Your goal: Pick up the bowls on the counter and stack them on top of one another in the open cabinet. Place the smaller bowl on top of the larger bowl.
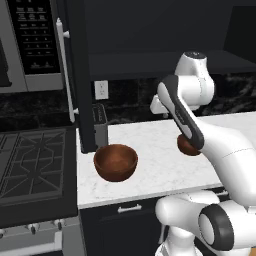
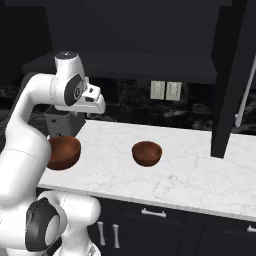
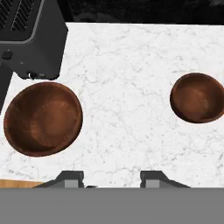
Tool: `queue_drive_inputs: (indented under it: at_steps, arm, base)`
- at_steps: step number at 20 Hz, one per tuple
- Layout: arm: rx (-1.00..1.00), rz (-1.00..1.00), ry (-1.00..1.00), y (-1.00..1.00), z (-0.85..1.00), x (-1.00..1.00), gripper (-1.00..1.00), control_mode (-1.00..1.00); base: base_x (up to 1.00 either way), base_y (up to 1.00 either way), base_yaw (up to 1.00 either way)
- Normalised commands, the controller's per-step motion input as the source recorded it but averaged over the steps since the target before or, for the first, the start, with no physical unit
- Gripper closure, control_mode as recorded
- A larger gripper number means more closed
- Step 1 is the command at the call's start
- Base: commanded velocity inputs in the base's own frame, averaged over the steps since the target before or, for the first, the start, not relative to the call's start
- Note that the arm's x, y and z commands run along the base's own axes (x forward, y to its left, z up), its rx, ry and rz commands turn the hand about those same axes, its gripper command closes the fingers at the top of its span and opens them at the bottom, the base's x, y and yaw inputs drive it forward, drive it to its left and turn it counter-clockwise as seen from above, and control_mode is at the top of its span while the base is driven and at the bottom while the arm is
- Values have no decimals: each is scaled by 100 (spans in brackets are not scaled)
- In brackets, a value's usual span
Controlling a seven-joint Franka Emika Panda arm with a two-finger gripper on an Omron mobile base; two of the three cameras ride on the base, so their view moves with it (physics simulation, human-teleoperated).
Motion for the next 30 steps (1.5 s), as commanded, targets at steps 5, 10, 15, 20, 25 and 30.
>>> queue_drive_inputs:
  at_steps: [5, 10, 15, 20, 25, 30]
  arm:
    - [4, -2, 0, -14, -1, -7, -100, -100]
    - [19, -45, 4, -100, -40, 0, -100, -100]
    - [19, -50, 8, -100, -44, 0, -100, -100]
    - [16, -49, 13, -100, -59, 0, -100, -100]
    - [8, -23, 9, -100, -70, 19, -100, -100]
    - [1, -14, 9, -55, -61, 47, -100, -100]
  base:
    - [0, 0, 0]
    - [0, 0, 0]
    - [0, 0, 0]
    - [0, 0, 0]
    - [0, 0, 0]
    - [0, 0, 0]
